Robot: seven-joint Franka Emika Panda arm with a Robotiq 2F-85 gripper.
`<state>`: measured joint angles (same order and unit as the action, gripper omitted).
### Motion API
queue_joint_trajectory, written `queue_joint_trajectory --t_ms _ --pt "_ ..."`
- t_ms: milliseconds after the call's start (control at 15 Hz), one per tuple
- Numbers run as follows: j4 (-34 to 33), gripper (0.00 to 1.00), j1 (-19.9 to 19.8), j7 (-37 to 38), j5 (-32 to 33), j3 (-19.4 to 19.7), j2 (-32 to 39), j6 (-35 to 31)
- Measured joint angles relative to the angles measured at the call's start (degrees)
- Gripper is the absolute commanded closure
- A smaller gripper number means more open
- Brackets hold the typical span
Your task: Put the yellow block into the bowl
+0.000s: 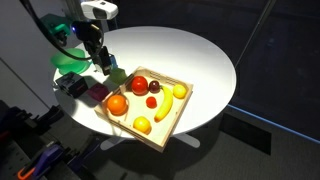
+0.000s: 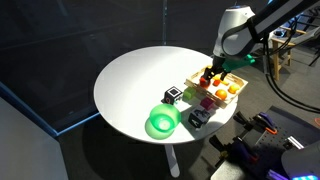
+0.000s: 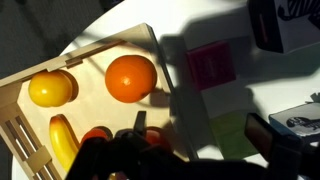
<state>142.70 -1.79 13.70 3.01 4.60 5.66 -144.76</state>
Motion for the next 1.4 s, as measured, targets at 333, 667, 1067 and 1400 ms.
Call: queue_joint_trajectory --t_ms 333,667,1067,1400 --pt "0.0 0.0 -1.5 -0.62 -0.25 1.06 0.0 0.69" --pt "0.0 0.0 -1.94 -2.43 -1.32 1.09 0.37 0.78" --pt "-0.41 0.0 -0.87 -7.63 -3.56 -1.95 2.94 -0.32" --pt "-3.1 0.0 -0.69 -14.26 -3.56 -3.35 7.2 -2.82"
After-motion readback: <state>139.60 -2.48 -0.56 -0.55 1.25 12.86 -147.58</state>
